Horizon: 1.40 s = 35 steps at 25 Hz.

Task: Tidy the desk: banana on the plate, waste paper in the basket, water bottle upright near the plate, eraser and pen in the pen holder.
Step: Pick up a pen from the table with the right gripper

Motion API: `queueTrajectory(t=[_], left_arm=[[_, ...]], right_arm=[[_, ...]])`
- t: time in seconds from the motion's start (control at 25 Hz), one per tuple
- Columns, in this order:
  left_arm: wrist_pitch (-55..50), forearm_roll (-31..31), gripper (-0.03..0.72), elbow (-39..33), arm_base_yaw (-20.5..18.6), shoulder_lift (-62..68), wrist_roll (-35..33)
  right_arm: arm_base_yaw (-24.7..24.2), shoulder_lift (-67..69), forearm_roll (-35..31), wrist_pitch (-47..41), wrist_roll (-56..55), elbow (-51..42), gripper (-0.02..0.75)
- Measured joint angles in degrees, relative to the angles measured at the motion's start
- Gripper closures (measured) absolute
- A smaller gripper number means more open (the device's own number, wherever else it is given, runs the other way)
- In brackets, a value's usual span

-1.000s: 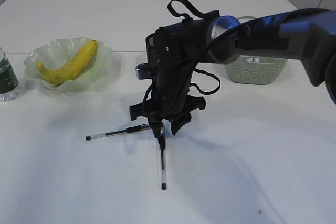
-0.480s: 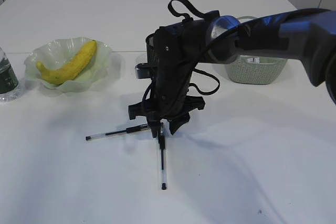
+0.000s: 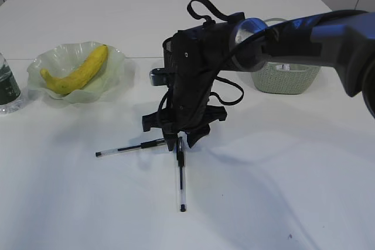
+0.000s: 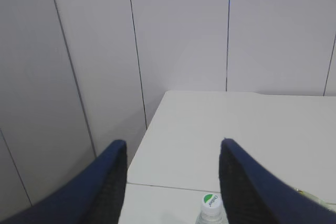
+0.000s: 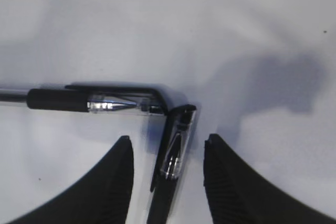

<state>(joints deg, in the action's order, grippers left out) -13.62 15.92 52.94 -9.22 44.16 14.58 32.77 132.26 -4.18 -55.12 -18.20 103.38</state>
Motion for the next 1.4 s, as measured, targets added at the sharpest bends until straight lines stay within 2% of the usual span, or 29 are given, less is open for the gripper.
queueTrajectory(t=[0.44,0.68,0.96,1.04,1.24,1.4], left_arm=[[0.0,0.0,0.299,0.0,0.0,0.0,0.0],[-0.04,0.0,0.299,0.0,0.0,0.0,0.0],[-0.39,0.0,0.299,0.0,0.0,0.0,0.0],[-0.39,0.0,0.299,0.0,0.0,0.0,0.0],[-0.47,0.0,0.299,0.0,0.0,0.0,0.0],[-0.82,0.0,0.299,0.0,0.0,0.0,0.0]], right_arm=[[-0.12,1.0,0.46,-0.99,0.0,0.03,0.405],[-0.12,1.0,4.18,-3.17,0.12,0.03,0.405],[-0.12,1.0,4.49,-4.24,-0.15,0.03,0.405],[-0.12,1.0,4.18,-3.95,-0.41,0.03,0.423],[-0.12,1.0,1.51,-2.7,-0.53,0.03,0.54],[-0.12,1.0,0.97,-2.7,-0.53,0.03,0.567]])
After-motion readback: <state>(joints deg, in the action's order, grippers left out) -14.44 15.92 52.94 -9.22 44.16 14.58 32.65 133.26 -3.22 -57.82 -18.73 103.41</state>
